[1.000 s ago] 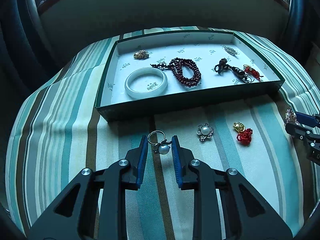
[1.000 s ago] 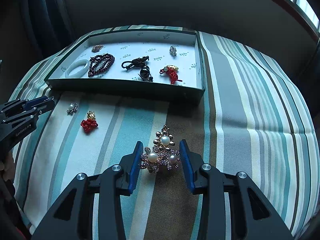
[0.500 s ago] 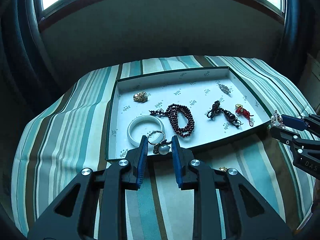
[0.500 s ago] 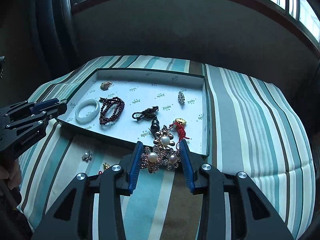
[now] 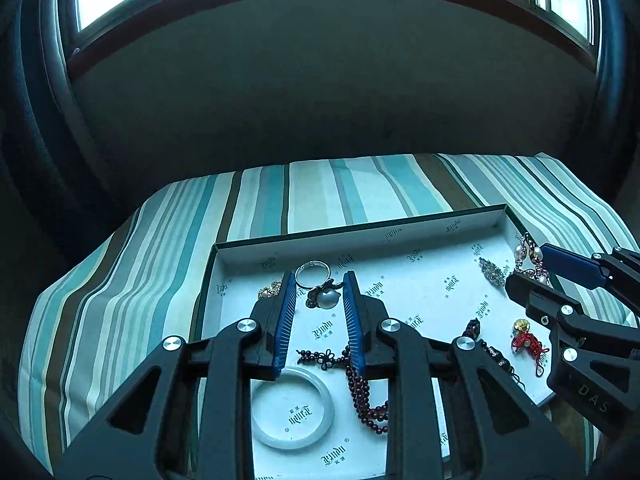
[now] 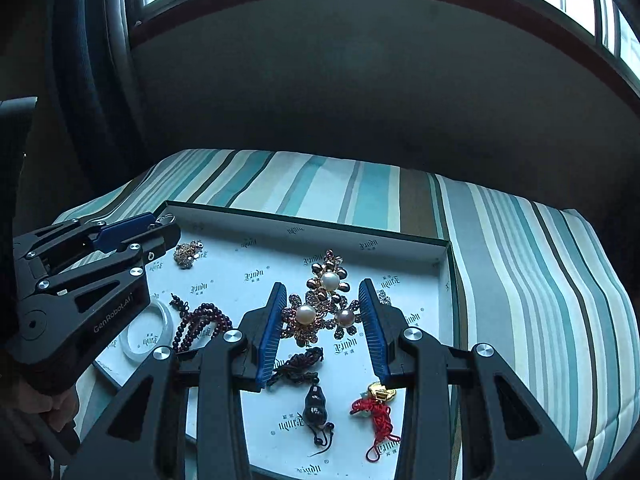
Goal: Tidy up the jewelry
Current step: 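Carry the pearl ring and pearl flower brooch over the tray with both tools, then open both tools to drop ring and brooch into the tray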
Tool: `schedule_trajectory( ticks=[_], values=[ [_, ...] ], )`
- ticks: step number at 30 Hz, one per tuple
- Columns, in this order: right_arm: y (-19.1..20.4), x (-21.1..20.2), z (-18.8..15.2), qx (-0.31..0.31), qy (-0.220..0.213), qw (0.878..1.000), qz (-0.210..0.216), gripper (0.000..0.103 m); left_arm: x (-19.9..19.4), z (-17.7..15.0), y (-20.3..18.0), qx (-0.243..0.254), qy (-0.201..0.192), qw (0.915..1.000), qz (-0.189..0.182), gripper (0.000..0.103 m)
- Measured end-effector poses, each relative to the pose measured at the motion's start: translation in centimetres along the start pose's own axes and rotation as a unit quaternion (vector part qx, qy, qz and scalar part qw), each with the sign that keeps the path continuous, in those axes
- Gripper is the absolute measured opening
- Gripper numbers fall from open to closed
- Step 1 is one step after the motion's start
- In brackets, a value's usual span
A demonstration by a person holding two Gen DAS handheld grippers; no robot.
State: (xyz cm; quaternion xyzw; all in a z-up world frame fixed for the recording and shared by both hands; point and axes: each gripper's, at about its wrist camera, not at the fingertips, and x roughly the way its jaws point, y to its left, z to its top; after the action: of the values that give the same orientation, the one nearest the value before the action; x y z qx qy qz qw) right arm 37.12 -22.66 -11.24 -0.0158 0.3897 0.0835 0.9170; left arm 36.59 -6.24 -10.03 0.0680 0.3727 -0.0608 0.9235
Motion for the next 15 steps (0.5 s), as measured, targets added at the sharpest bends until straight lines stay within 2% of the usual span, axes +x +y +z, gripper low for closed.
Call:
schedule_trajectory(
  ticks=[7, 15],
  values=[
    [-1.2, 5.9, 0.8, 0.017, 0.047, 0.999, -0.013, 0.038, 5.8, 1.7, 0.4, -0.02, 0.055, 0.9983, -0.002, 0.024],
    [-1.3, 7.2, 0.7, 0.022, 0.071, 0.997, -0.013, 0.039, 8.7, 1.6, 0.1, -0.006, 0.089, 0.996, 0.006, 0.024]
  ],
)
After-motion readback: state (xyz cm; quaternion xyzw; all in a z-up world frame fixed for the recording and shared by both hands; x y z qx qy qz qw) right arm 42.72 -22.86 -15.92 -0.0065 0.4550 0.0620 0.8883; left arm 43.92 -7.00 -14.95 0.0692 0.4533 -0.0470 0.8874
